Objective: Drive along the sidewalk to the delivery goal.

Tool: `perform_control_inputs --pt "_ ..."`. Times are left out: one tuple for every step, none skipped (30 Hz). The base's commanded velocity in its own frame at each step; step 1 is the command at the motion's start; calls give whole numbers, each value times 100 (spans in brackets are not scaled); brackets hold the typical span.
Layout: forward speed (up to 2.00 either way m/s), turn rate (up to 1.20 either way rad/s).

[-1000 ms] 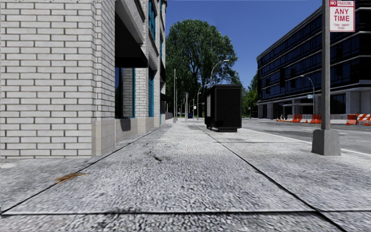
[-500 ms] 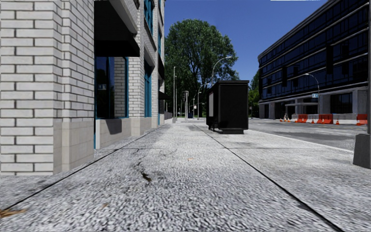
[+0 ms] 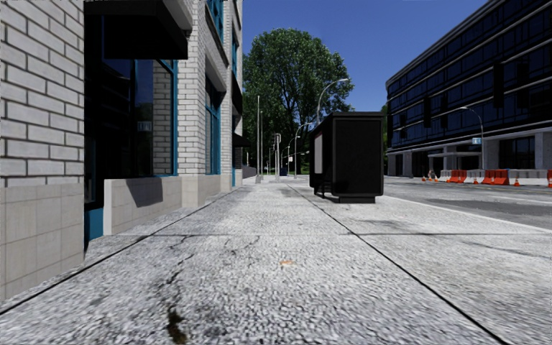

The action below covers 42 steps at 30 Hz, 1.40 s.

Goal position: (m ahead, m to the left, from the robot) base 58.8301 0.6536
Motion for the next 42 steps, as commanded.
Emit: perform_control_inputs --pt "200 0" --pt "200 0" --pt "200 0" --pt "200 0" --pt "200 0" --pt "200 0" --pt "200 0" --pt "200 0" --pt "200 0" --pt "200 0" --pt "200 0" --pt "200 0" --pt "200 0" --pt "200 0" --pt "200 0" --pt "200 0" --pt "200 0" --pt "200 0" --pt "200 0" --pt "200 0" --pt "200 2" --pt "200 7" --pt "200 7" --pt "200 11" --pt "200 16" --pt "200 16" --pt "200 16" --pt "200 17" --pt "200 17" --pt "200 17" --pt "200 17" --pt "200 17" --pt "200 17" --pt "200 17" --pt "200 17" --pt "200 17" --pt "200 17" --pt "200 17" --pt "200 14" --pt "200 3" --pt "200 3" --pt "200 0"
